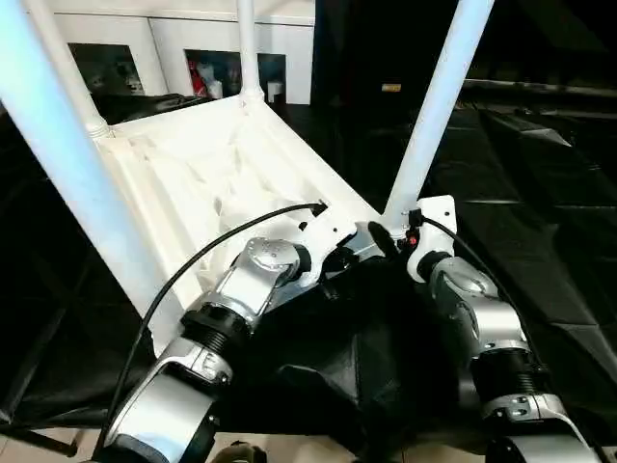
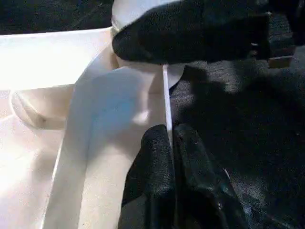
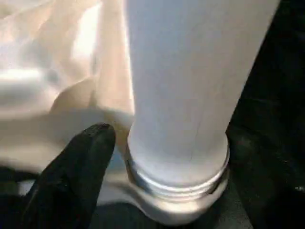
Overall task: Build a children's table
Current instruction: Rotate leg to tighten
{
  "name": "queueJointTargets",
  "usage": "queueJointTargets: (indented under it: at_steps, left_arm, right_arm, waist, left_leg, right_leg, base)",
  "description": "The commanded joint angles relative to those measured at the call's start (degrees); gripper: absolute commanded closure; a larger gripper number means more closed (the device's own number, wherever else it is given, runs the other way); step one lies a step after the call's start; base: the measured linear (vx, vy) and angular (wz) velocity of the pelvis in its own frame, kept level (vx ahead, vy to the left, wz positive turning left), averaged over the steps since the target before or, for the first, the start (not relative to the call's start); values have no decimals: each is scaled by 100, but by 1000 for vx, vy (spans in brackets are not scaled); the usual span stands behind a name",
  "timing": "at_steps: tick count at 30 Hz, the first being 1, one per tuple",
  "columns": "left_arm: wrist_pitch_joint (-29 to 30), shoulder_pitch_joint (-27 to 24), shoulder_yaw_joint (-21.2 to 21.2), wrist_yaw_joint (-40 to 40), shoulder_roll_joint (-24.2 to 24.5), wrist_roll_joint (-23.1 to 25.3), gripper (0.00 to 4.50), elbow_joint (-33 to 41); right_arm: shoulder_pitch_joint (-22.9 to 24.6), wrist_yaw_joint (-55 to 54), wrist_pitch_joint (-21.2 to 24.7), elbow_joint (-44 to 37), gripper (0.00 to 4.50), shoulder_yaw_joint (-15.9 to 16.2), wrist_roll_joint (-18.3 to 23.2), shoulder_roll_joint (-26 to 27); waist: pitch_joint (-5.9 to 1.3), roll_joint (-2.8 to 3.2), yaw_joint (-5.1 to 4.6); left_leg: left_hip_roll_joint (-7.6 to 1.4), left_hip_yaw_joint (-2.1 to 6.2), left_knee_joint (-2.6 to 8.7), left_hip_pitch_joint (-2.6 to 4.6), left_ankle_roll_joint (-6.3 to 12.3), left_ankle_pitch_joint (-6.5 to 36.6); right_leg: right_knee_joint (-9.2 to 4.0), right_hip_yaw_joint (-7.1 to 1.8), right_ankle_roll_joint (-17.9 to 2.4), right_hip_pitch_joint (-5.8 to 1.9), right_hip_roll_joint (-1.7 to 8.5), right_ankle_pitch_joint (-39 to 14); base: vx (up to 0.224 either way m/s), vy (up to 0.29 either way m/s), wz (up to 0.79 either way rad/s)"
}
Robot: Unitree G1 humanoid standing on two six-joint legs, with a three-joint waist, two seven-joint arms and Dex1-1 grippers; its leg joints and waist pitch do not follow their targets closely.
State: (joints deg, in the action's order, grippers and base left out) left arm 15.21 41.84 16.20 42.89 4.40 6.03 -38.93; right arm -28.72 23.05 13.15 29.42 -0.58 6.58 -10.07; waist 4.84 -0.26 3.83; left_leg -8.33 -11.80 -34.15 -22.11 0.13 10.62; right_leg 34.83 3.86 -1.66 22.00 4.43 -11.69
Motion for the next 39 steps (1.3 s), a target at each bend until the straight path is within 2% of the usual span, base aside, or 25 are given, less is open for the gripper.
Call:
queueJointTargets:
  at_steps: [1,2,5,11,17,20,25,34,39]
  left_arm:
    - [-421,-63,93,480,84,-172,450,163]
    - [-570,-175,95,910,315,-280,450,290]
    - [-639,-347,88,1527,630,-473,450,545]
    - [-641,-639,63,2525,1252,-798,450,1029]
    - [-631,-761,23,2821,1461,-926,450,1209]
    - [-647,-803,1,2900,1513,-932,450,1267]
    - [-609,-791,-12,2883,1487,-951,450,1282]
    - [-584,-807,13,2883,1492,-950,450,1316]
    - [-566,-850,27,2883,1503,-936,450,1361]
  right_arm:
    - [118,687,48,-190,46,341,37,-107]
    - [213,1290,90,-407,46,426,124,-403]
    - [360,2119,113,-709,46,596,217,-836]
    - [583,3371,366,-1240,46,822,579,-1544]
    - [534,3574,327,-1196,46,797,578,-1585]
    - [498,3664,348,-1148,46,904,535,-1606]
    - [457,3695,368,-1130,92,904,589,-1500]
    - [384,3705,175,-1000,159,925,556,-1416]
    - [444,3739,151,-1033,173,965,533,-1397]
  waist:
    - [-348,-50,19]
    - [-352,-74,27]
    - [-362,-74,57]
    - [-378,-58,131]
    - [-392,-68,140]
    - [-405,-74,146]
    - [-420,-86,153]
    - [-416,-93,152]
    - [-425,-94,156]
  left_leg:
    - [-552,298,472,119,228,1161]
    - [-557,294,466,115,304,1102]
    - [-573,284,443,107,465,931]
    - [-615,268,445,136,520,773]
    - [-590,248,415,119,540,588]
    - [-583,243,396,107,603,456]
    - [-577,236,361,96,731,285]
    - [-571,235,353,96,678,365]
    - [-568,233,339,94,711,292]
  right_leg:
    - [-485,-360,-1152,-210,619,-1118]
    - [-485,-362,-1153,-216,623,-1065]
    - [-450,-360,-1224,-225,632,-921]
    - [-369,-339,-1412,-194,602,-661]
    - [-337,-340,-1498,-180,602,-416]
    - [-308,-332,-1523,-184,594,-246]
    - [-273,-322,-1551,-179,582,-34]
    - [-275,-322,-1534,-177,582,-178]
    - [-255,-320,-1550,-183,584,-73]
  base:
    - [0,0,0]
    - [0,0,0]
    - [0,0,0]
    - [0,0,0]
    - [0,0,0]
    - [0,0,0]
    - [0,0,0]
    - [0,0,0]
    - [0,0,0]
